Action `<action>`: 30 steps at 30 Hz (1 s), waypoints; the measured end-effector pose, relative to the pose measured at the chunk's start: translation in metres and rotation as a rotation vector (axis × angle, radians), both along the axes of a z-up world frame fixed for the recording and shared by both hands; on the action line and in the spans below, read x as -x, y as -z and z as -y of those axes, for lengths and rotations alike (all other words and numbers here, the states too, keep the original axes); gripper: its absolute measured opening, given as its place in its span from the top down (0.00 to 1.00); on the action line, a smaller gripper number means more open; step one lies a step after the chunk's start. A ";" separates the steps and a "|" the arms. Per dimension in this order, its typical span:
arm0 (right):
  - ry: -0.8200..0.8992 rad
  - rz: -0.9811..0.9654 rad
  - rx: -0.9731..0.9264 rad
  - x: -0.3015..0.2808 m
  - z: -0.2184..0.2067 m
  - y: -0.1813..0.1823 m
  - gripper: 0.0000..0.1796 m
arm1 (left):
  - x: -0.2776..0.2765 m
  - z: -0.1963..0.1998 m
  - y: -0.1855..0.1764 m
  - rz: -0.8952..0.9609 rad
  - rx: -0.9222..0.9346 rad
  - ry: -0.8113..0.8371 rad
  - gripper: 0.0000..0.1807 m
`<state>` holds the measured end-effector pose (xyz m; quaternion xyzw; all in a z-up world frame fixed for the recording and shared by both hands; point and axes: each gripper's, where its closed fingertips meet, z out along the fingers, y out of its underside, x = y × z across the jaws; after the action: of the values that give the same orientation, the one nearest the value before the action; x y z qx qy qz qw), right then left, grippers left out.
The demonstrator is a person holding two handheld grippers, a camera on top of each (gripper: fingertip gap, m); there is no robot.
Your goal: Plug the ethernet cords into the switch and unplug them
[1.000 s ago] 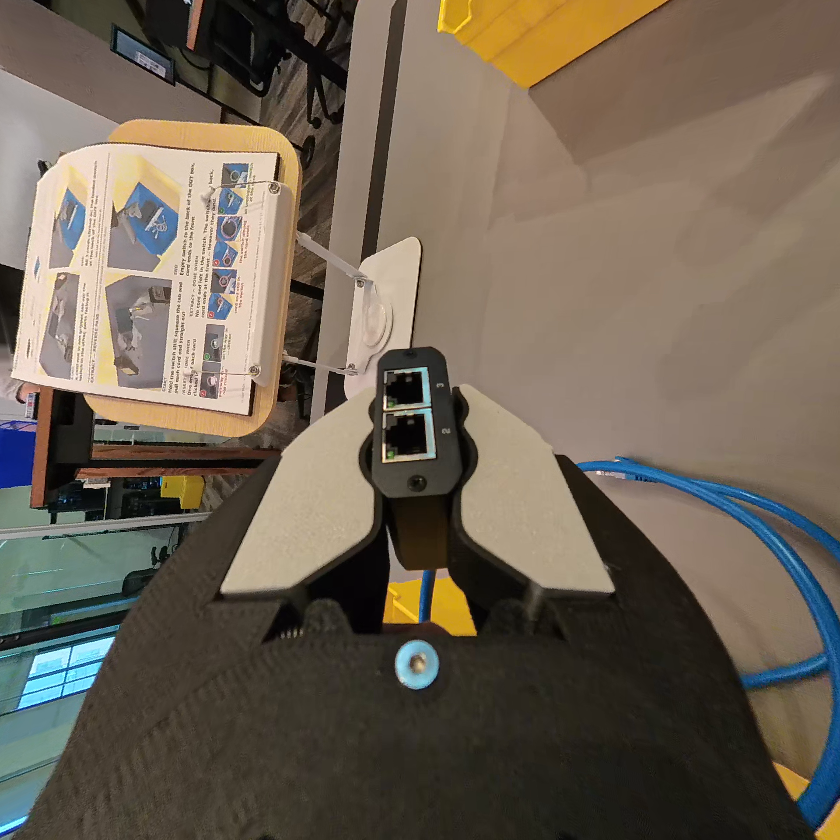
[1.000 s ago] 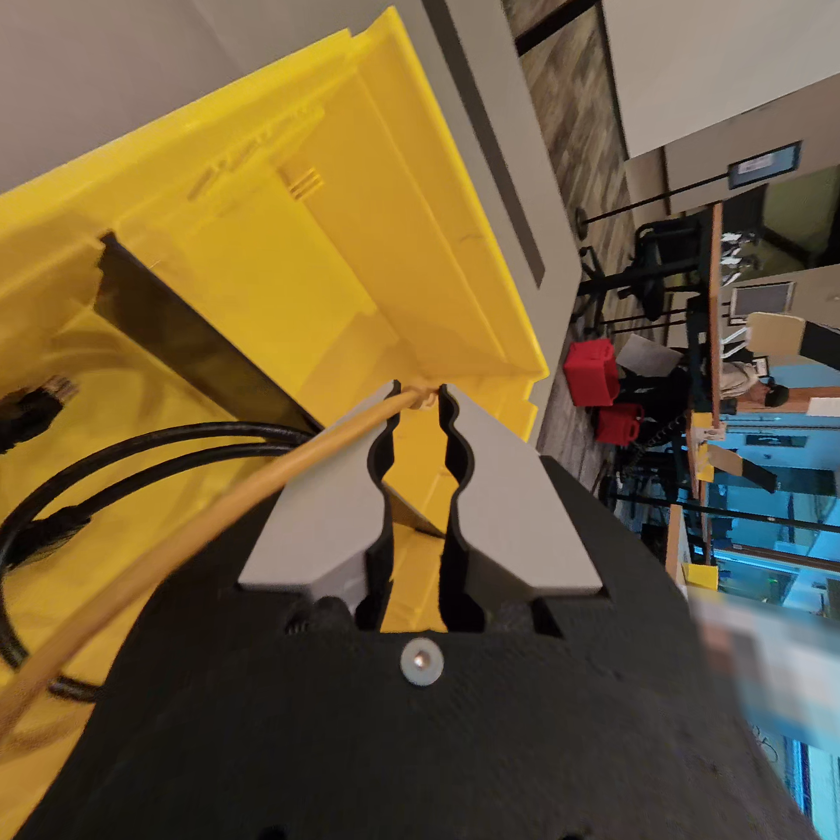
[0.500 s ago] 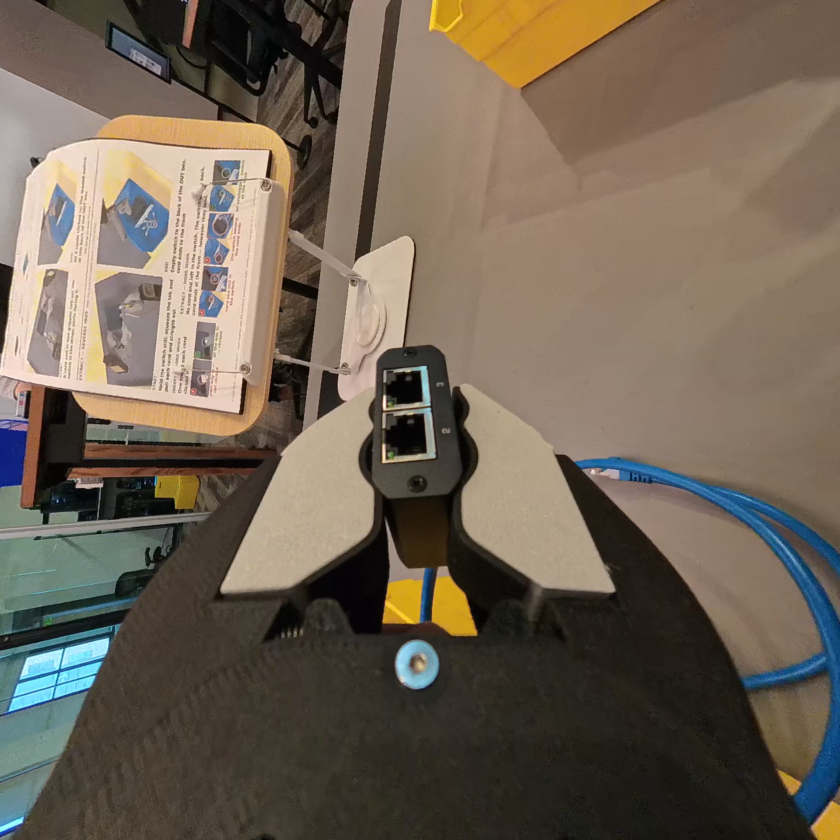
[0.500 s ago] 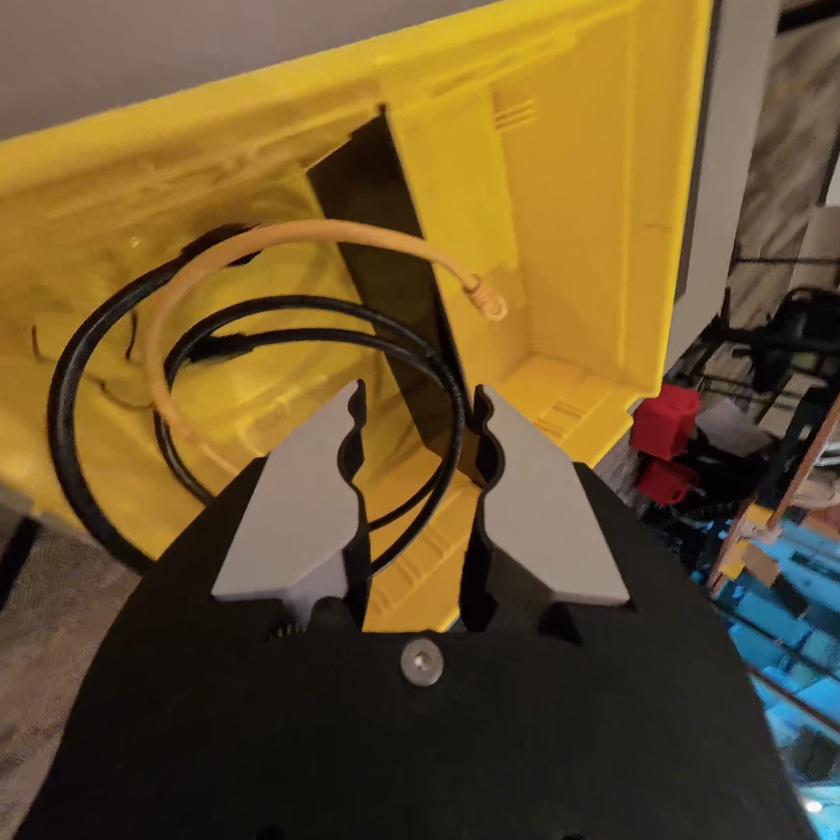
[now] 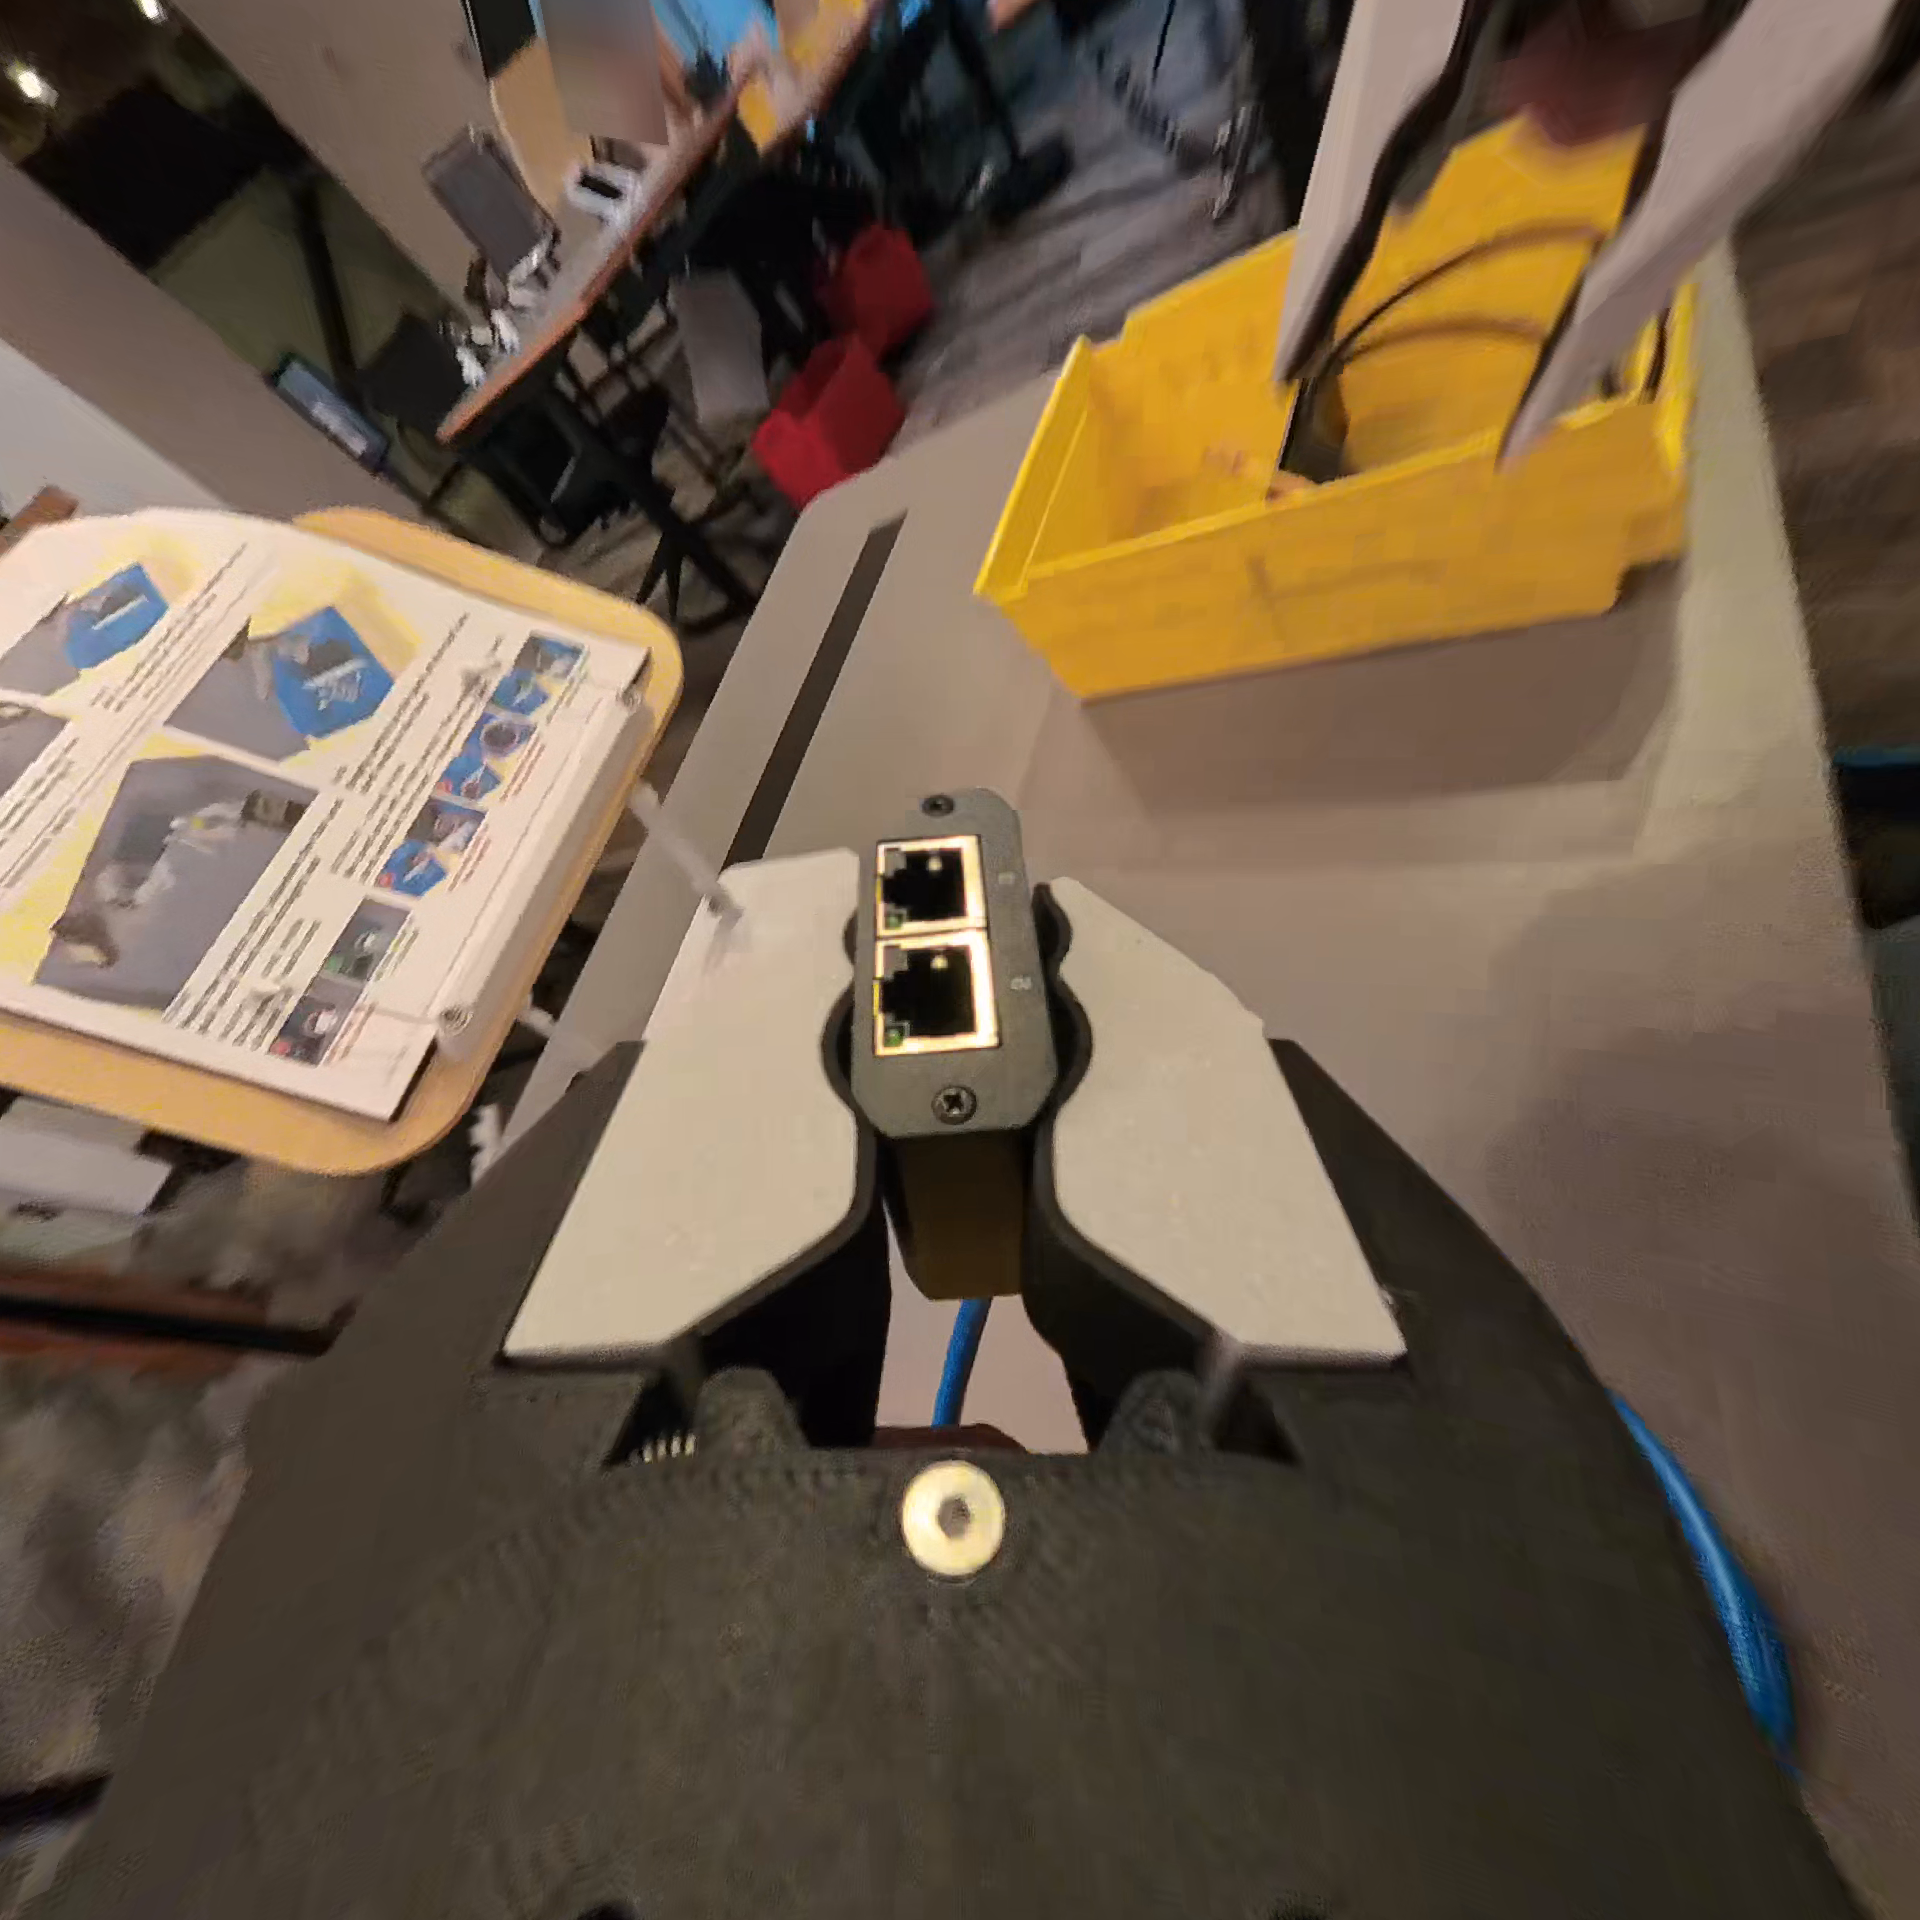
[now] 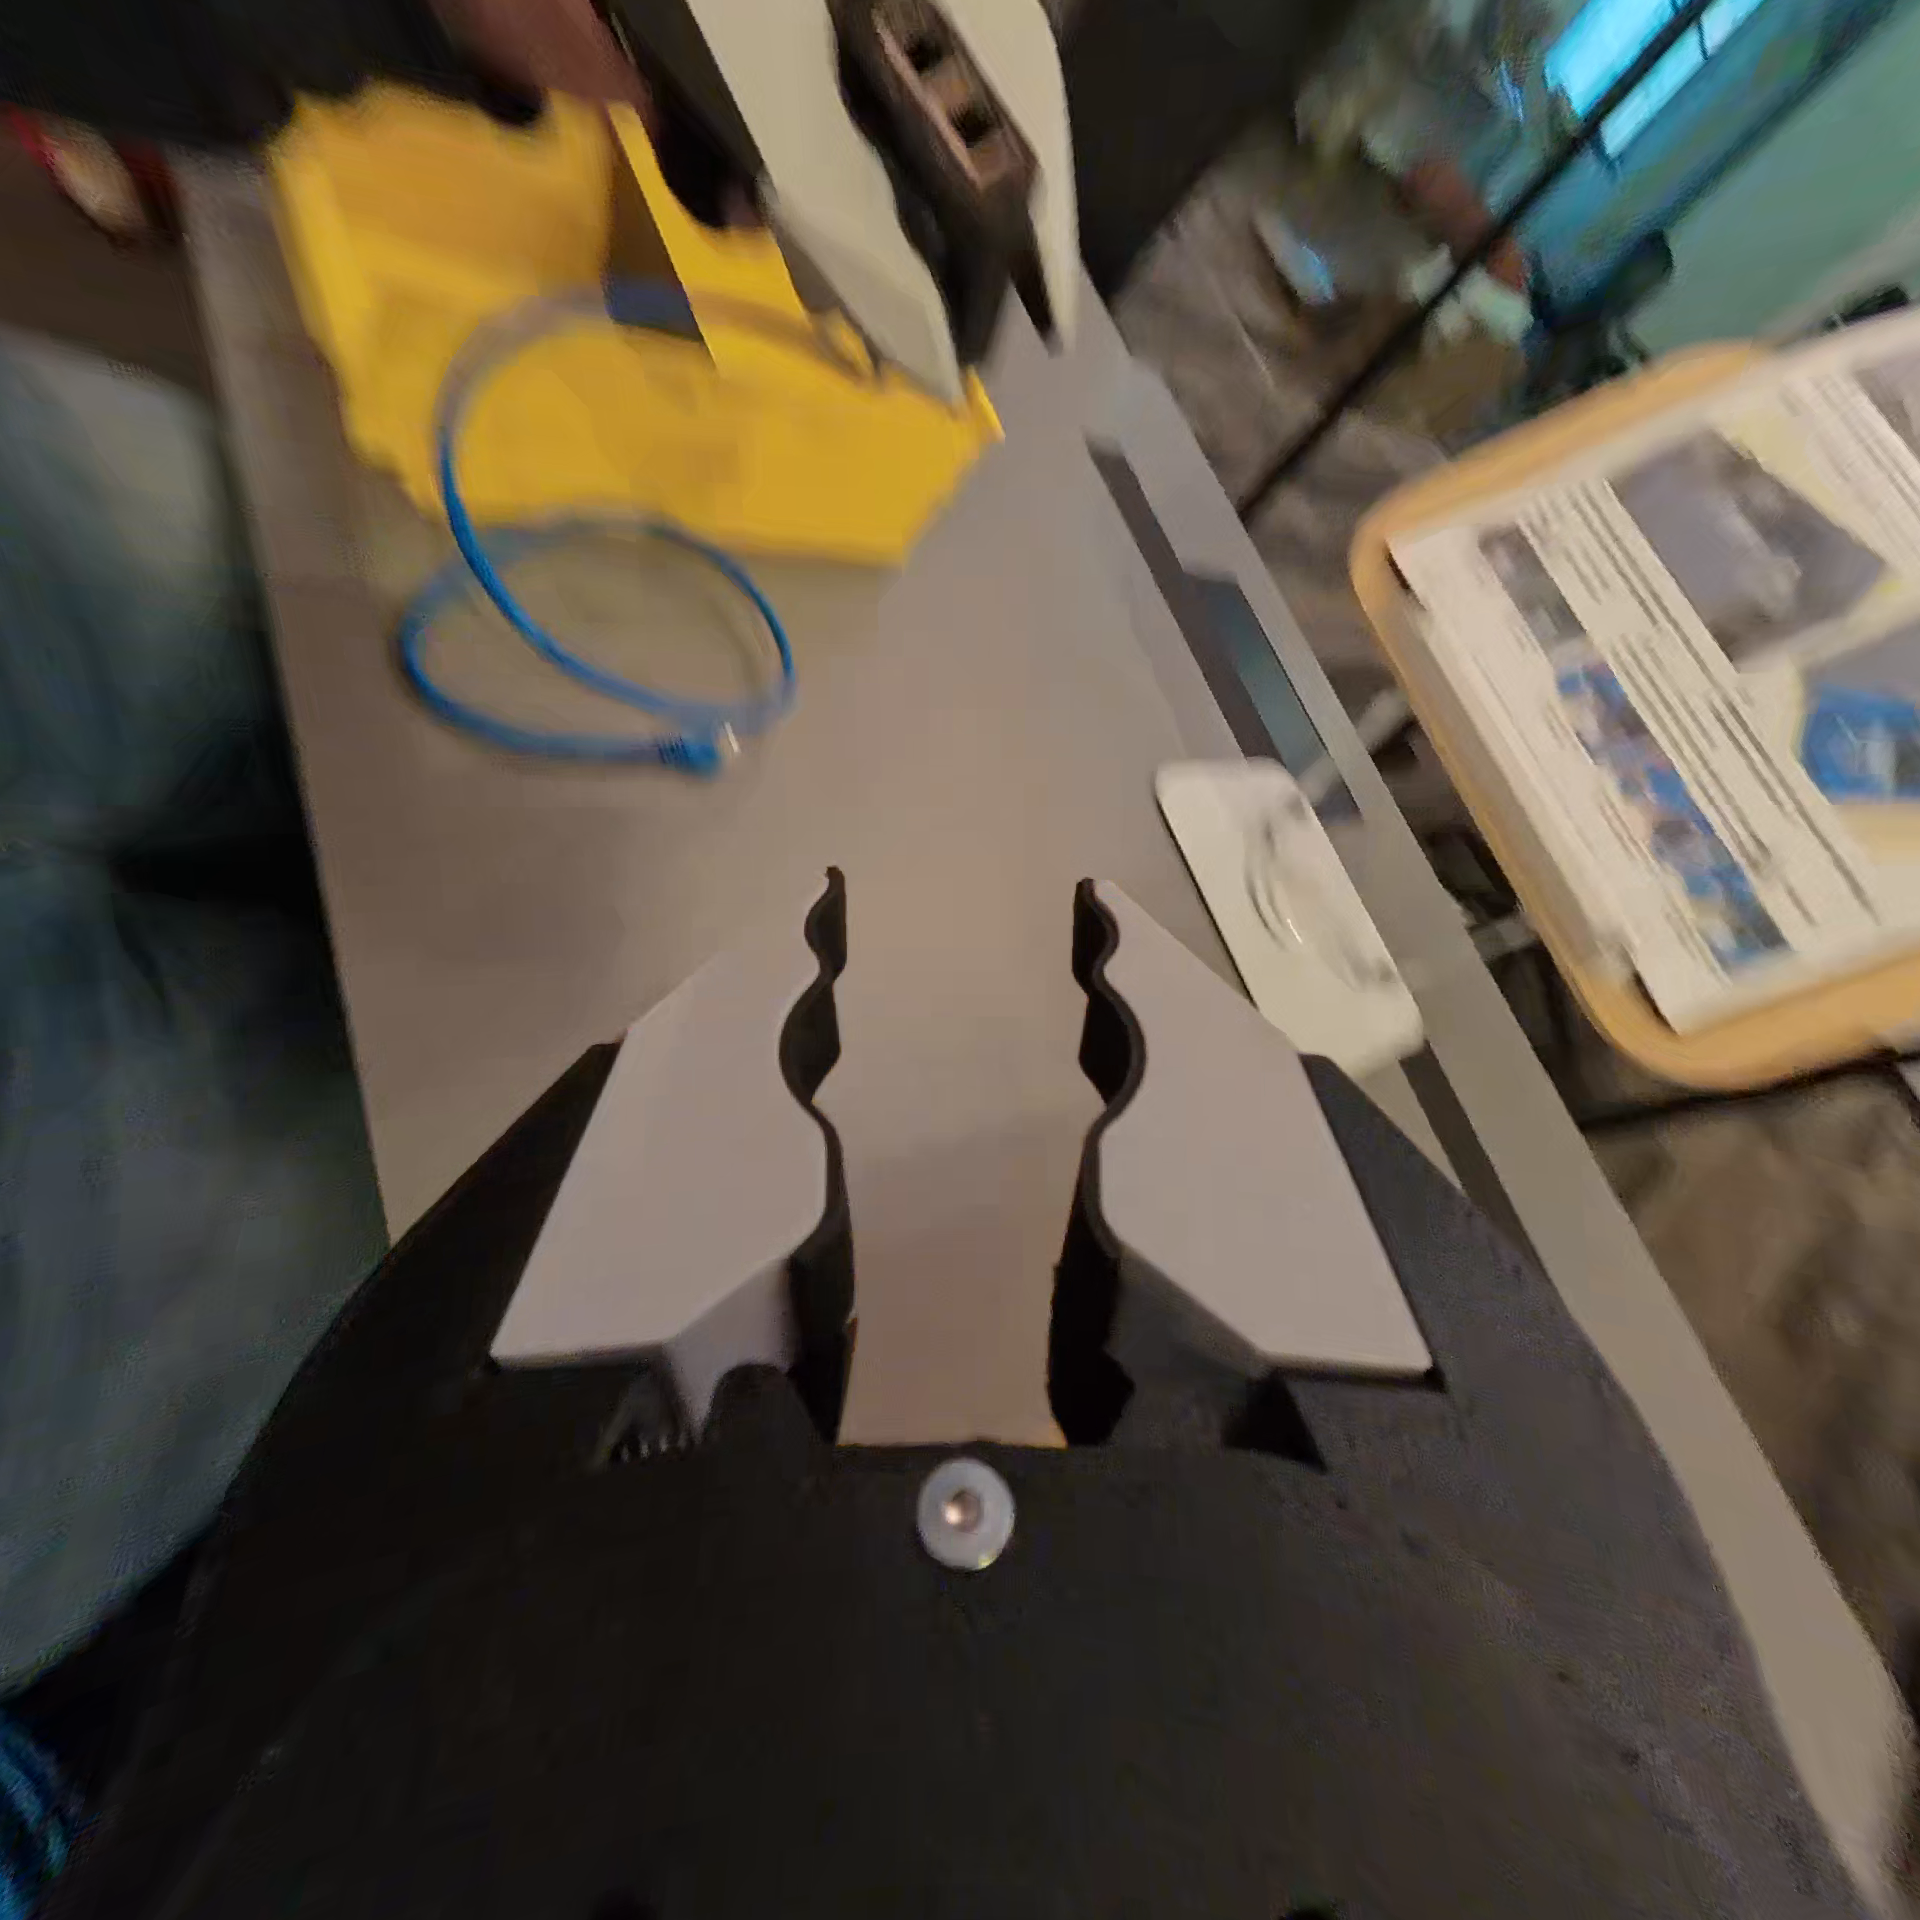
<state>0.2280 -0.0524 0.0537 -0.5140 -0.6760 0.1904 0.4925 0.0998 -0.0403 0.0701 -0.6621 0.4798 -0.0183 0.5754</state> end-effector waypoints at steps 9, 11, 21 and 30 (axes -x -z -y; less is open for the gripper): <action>-0.370 -0.287 0.415 0.127 0.026 -0.009 0.72 | -0.030 0.033 -0.049 0.301 0.025 0.250 0.85; -0.442 -0.358 0.478 0.139 0.036 -0.019 0.73 | -0.032 0.035 -0.054 0.355 0.045 0.282 0.85; -0.572 -0.568 0.507 0.144 0.040 -0.050 0.94 | -0.022 0.038 -0.067 0.673 0.199 0.435 0.85; -0.525 -0.373 0.386 0.160 0.044 -0.015 0.97 | -0.031 0.037 -0.065 0.609 0.193 0.433 0.85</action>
<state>0.0678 -0.0963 0.0689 -0.3632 -0.6350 0.5243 0.4358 0.1303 -0.0776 0.1352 -0.5608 0.4119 -0.3804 0.6092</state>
